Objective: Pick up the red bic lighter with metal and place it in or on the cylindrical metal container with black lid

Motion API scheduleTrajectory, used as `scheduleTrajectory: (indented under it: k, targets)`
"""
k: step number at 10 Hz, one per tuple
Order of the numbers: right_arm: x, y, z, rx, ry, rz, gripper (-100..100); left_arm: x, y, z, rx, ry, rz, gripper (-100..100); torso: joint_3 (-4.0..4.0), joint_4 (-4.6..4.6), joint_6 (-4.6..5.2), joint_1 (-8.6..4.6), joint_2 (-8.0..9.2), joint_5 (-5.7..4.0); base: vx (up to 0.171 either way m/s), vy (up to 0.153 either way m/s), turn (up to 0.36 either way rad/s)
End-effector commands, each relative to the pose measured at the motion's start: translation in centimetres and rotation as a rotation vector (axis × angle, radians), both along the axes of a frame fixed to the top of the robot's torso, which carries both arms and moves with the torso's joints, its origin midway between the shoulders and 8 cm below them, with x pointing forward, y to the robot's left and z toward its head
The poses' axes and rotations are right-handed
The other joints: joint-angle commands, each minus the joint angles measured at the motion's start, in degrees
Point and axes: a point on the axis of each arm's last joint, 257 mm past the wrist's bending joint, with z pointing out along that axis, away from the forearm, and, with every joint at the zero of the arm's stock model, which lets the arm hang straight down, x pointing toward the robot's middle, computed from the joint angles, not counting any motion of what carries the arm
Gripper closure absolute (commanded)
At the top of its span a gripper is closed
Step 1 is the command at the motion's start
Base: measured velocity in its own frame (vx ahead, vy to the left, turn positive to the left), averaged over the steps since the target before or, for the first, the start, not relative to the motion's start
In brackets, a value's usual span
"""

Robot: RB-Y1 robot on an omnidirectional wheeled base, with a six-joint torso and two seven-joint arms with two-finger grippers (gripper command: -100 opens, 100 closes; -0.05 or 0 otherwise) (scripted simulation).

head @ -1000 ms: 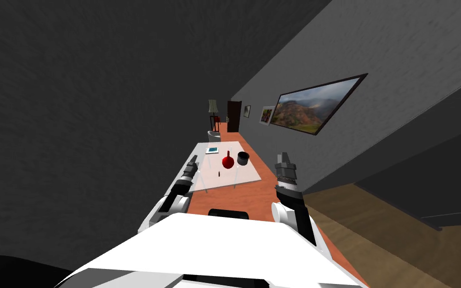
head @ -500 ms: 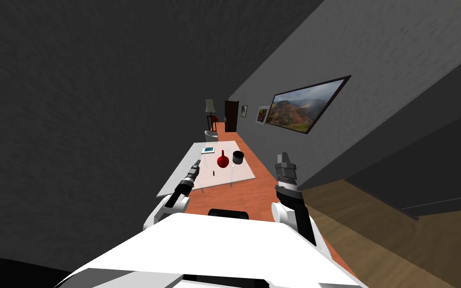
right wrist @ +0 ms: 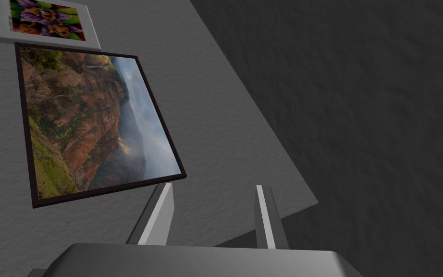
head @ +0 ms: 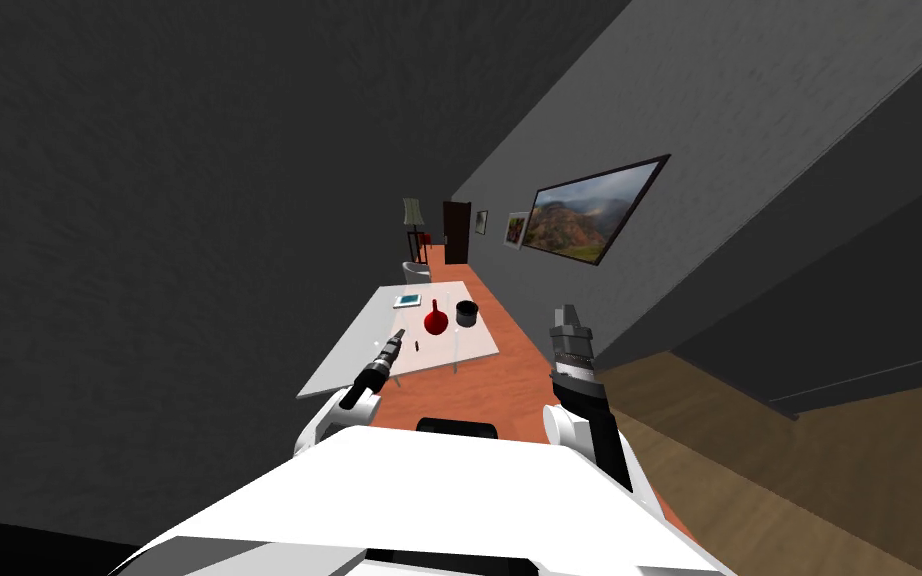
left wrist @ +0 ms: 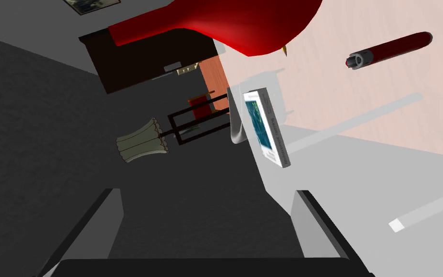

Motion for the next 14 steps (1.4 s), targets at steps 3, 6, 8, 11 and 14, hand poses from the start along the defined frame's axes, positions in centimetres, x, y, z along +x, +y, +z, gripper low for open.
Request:
scheduleTrajectory:
  k: [3, 6, 8, 11, 14]
  targets:
    - [0.0, 0.0, 0.0, 0.0, 0.0, 0.0, 0, -0.5, 1.1, -4.8, 0.059, 0.147, 0.0, -100, 0.01, 0.0, -0.02, 0.04, 0.02, 0.0, -0.004, -0.078, -0.074]
    - [0.0, 0.0, 0.0, 0.0, 0.0, 0.0, 0, -0.9, 2.0, -7.9, 0.112, 0.247, -0.007, -100, -0.01, 0.0, 0.0, 0.14, -0.02, 0.03, 0.006, -0.056, -0.085]
    - [0.0, 0.0, 0.0, 0.0, 0.0, 0.0, 0, -1.3, 2.7, -9.7, 0.142, 0.312, -0.006, -100, -0.02, -0.01, -0.03, 0.12, -0.04, 0.02, 0.015, -0.053, -0.063]
    - [0.0, 0.0, 0.0, 0.0, 0.0, 0.0, 0, -2.0, 4.2, -12.3, 0.205, 0.414, -0.014, -100, -0.03, -0.01, -0.04, 0.23, -0.05, 0.04, 0.018, -0.03, -0.089]
    - [0.0, 0.0, 0.0, 0.0, 0.0, 0.0, 0, -2.7, 5.9, -14.3, 0.271, 0.51, -0.022, -100, -0.05, -0.02, -0.03, 0.29, -0.08, 0.05, 0.025, -0.015, -0.089]
